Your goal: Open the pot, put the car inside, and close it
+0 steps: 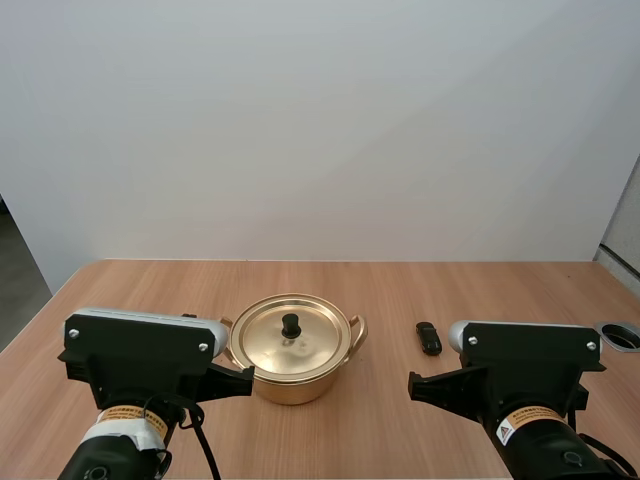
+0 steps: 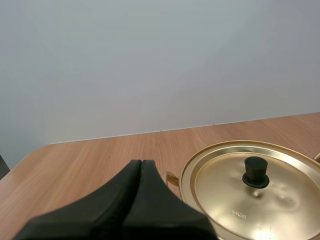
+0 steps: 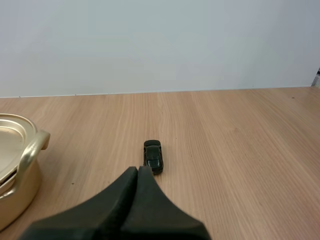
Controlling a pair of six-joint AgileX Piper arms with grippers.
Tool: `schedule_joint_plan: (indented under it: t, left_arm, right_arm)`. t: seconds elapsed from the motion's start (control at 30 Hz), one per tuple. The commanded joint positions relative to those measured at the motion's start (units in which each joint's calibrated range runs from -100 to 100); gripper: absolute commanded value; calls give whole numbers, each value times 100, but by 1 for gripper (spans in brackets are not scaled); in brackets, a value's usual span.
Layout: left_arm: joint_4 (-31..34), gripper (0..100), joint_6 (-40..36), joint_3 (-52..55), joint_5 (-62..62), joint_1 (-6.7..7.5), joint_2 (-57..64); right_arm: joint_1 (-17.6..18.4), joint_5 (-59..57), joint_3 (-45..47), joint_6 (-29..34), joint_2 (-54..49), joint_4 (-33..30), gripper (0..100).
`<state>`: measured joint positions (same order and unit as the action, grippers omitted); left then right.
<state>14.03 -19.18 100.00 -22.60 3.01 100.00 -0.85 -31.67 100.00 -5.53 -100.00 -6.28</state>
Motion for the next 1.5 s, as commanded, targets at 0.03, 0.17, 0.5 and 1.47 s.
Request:
schedule_joint_plan:
  t: [0.03, 0.17, 0.5, 1.47]
  left_arm:
    - [-1, 0, -3, 0, -10, 5, 0]
    - [-1, 0, -13, 0, -10, 5, 0]
    - [114, 0, -260, -268, 477, -2, 0]
    - [-1665, 0, 3237, -2253, -294, 39, -3975]
  right_arm:
    - [2, 11, 0, -5, 0, 2, 0]
    - [2, 11, 0, -5, 0, 2, 0]
    - [2, 610, -161, -149, 0, -582, 0]
    - [2, 93, -3063, -264, 5021, -1435, 0]
